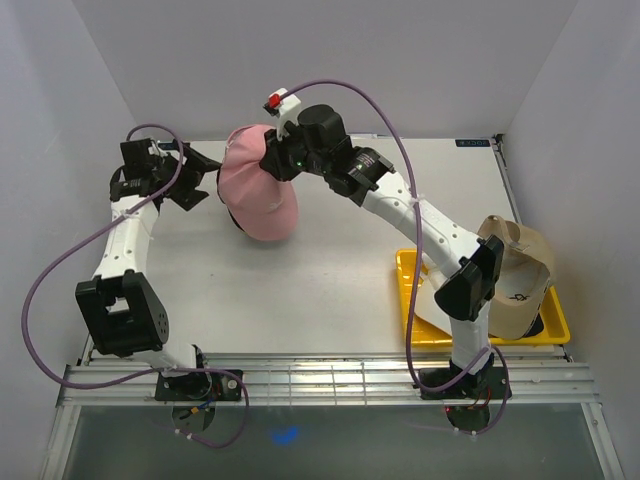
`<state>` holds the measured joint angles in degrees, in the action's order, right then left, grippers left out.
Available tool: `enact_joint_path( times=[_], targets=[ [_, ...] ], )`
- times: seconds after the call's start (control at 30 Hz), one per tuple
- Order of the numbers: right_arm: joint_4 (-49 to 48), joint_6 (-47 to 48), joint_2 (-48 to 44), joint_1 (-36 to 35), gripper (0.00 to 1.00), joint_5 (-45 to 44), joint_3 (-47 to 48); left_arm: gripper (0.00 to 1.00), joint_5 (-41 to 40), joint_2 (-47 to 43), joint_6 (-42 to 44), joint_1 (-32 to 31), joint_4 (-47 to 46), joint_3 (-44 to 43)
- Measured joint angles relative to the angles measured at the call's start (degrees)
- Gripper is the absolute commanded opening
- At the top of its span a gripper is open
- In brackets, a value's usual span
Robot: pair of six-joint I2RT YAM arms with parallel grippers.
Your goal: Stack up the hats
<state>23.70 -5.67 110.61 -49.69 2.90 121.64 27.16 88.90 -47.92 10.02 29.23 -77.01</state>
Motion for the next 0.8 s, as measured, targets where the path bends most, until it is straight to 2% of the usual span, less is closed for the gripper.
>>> enact_joint_path(
  times=[0.23, 0.57, 0.8],
  targets=[
    [-1.44, 0.81, 2.12, 0.00, 0.08, 0.28, 0.02, 0.98, -5.33, -6.38, -2.19, 0.02, 0.92, 0.00],
    [-1.68, 1.31, 6.95, 0.00, 0.09, 0.31, 1.36, 0.98, -7.17, -6.97, -3.21, 0.04, 1.20, 0.00],
    [-1.66, 0.87, 10.03, 0.00, 0.18, 0.26, 2.78, 0.98, -6.14, -6.97, -3.10, 0.04, 1.16, 0.04]
  ],
)
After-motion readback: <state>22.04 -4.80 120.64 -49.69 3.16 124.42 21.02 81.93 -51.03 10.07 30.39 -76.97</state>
